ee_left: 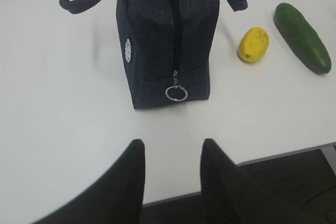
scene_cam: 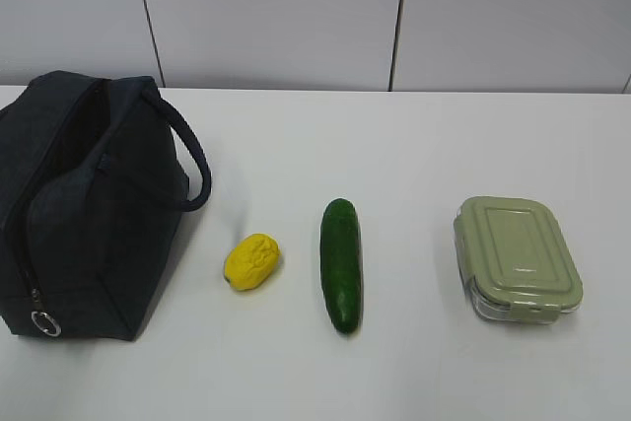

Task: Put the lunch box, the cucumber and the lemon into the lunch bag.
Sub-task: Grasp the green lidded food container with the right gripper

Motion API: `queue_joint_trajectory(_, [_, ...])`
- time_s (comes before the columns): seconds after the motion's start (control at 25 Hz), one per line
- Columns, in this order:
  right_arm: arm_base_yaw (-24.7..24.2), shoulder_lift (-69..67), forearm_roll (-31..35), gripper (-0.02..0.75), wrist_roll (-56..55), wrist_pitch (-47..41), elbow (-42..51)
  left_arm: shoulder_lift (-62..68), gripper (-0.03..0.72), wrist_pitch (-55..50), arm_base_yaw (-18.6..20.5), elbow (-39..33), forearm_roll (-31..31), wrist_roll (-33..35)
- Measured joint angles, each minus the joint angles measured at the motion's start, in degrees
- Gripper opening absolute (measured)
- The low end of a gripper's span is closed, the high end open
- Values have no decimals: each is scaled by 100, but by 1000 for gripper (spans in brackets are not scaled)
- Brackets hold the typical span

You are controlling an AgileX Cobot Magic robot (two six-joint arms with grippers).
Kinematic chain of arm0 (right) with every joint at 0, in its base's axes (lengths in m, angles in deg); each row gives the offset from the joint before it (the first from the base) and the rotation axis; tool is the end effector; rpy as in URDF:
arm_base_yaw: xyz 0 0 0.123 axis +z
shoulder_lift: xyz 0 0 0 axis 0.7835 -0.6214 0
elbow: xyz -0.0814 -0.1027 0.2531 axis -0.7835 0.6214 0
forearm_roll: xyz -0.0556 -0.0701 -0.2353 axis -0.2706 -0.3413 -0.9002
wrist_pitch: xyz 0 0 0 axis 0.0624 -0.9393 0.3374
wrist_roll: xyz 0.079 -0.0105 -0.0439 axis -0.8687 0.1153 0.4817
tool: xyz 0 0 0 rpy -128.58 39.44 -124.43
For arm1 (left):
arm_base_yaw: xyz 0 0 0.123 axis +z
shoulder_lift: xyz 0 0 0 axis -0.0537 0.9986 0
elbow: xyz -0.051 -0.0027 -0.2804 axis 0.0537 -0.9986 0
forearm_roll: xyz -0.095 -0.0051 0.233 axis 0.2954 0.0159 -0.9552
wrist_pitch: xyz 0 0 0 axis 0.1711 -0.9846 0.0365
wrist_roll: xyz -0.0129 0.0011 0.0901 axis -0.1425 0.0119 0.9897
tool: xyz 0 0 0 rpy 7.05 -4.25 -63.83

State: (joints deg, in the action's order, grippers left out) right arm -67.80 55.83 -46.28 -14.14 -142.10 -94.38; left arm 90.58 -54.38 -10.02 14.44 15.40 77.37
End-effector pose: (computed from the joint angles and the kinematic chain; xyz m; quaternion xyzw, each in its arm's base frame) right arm -0.0088 0.0093 0.2691 0.0684 0.8690 -0.0591 0.4865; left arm -0.0015 -0.0116 0.2769 0.0847 0.8701 -0.0856 0.4780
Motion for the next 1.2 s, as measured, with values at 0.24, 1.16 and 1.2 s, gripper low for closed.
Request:
queue_joint_trajectory(0.24, [0, 0, 0, 421, 0, 0, 0, 0, 239, 0, 0, 0, 0, 0])
queue_joint_trajectory(1.16, [0, -2594, 71, 421, -557, -276, -584, 0, 239, 0, 0, 0, 0, 0])
queue_joint_trajectory(1.2, [0, -2804, 121, 421, -566, -262, -649, 0, 239, 0, 0, 0, 0, 0])
